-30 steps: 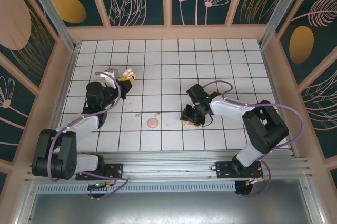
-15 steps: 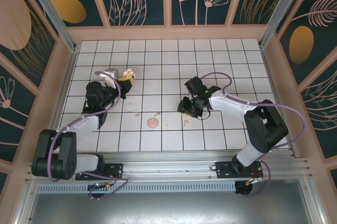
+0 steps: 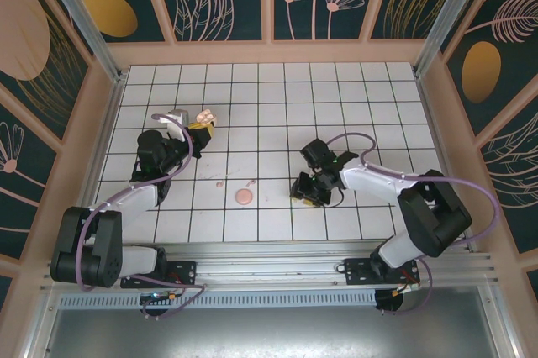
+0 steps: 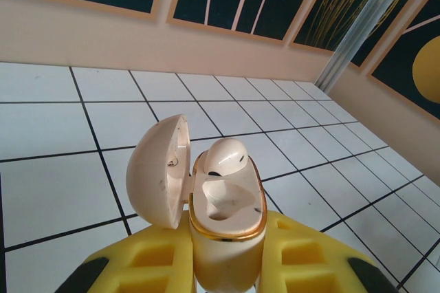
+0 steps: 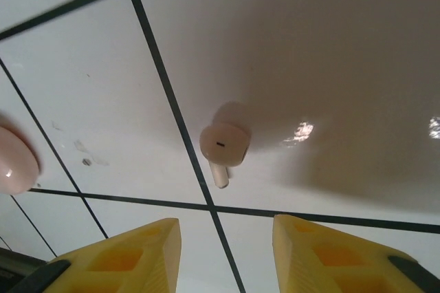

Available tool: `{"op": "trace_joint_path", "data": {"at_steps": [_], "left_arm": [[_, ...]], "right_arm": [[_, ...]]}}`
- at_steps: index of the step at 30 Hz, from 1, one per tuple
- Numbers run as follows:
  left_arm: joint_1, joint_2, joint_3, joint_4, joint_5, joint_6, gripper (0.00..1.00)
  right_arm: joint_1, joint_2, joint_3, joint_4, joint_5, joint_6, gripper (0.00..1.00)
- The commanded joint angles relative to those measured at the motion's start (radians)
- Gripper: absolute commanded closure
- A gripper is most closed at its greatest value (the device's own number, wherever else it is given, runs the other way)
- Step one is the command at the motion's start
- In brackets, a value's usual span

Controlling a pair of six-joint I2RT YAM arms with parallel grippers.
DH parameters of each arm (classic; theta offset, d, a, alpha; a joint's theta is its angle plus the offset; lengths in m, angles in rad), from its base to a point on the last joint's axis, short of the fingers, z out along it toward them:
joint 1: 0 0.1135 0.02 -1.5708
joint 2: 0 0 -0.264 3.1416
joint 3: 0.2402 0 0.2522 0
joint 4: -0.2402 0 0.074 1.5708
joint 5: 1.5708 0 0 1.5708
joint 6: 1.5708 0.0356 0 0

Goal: Insert wireless bluetooth earbuds into charging case

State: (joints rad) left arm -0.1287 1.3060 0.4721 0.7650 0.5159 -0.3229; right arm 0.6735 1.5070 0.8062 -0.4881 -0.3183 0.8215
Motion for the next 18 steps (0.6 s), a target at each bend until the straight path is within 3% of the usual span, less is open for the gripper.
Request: {"op": "trace_joint_path", "data": {"at_steps": [1, 18], "left_arm": [[0.007, -0.014, 0.032, 0.012, 0.012, 0.009, 0.89], [0.007, -0.018, 0.026, 0.010, 0.009, 0.013, 0.89]], "right_arm": [[0.010, 0.032, -0.003, 0.031, -0.001, 0.017, 0.60], [0.003, 0.152, 0.115, 0.030, 0.093, -0.048, 0.64]]}}
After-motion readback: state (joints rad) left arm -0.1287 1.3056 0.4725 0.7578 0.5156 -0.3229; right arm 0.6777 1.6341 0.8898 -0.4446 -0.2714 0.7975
